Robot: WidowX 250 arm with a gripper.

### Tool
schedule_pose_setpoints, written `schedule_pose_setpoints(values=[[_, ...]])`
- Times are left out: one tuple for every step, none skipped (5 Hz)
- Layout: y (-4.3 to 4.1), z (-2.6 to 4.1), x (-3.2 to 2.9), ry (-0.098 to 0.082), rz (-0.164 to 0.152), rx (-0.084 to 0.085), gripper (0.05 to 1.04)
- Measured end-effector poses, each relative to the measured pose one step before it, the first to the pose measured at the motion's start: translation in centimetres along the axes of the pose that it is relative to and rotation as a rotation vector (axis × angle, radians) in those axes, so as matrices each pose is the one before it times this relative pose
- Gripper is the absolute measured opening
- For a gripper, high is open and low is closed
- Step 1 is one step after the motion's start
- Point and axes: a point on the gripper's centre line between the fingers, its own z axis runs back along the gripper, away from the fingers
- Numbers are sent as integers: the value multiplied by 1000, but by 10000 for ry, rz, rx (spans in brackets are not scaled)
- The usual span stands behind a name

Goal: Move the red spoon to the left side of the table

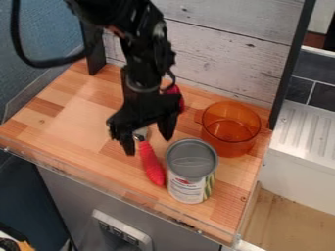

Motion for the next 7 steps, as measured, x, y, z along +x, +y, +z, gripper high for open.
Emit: schedule_pose_setpoints(values=[[5,-1304,-853,344,-297,226,999],[175,-1233,-626,76,-306,310,999],[-107,-615,-75,67,-212,-77,940],[-156,-201,62,-145,-264,30,646],[279,-25,-185,-206,-75,-181,405],[777,121,-313,29,-220,45,397],[1447,557,935,-89,158,75,397]])
